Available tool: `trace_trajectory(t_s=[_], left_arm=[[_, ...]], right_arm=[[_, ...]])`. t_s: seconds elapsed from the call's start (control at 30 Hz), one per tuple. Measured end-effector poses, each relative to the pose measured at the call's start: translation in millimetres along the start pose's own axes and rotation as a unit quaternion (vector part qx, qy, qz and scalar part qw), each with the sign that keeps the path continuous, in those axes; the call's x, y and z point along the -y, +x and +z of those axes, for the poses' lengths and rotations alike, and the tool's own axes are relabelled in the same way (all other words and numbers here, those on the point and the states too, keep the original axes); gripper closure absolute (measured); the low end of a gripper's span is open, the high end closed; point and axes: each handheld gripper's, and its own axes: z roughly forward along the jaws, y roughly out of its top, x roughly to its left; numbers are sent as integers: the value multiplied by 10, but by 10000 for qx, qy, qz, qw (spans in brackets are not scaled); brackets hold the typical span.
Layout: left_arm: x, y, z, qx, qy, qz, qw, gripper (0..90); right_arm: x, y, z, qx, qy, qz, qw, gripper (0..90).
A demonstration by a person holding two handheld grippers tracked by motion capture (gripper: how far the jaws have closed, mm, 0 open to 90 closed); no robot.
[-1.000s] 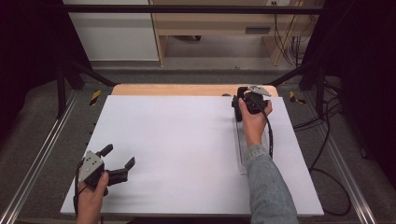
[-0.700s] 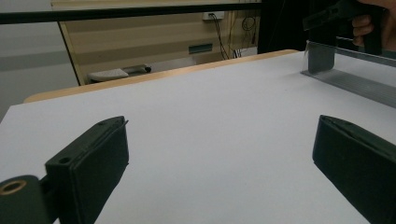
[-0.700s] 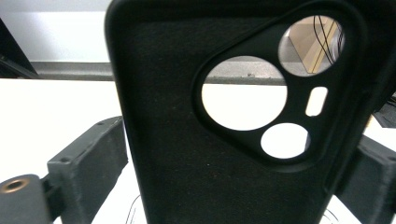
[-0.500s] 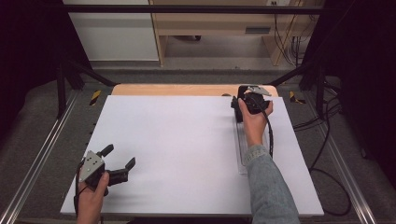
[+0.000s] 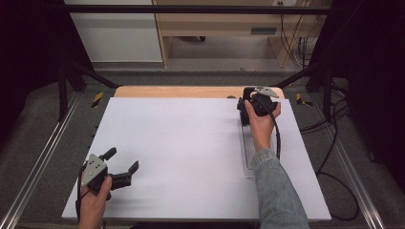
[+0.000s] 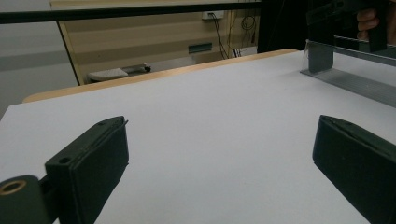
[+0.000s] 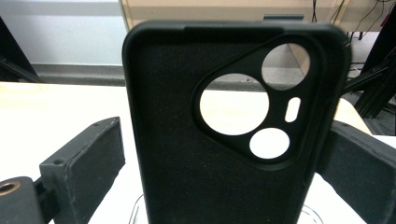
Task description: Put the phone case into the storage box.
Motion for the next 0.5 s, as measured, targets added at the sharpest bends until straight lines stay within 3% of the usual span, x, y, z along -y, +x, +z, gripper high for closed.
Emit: trace_trajectory(t_s=[0.5], left_arm=[[-6, -2, -4, -2, -21, 24, 10000, 37]], right_arm=[[-25, 8, -99, 82, -31, -13, 10000, 38]])
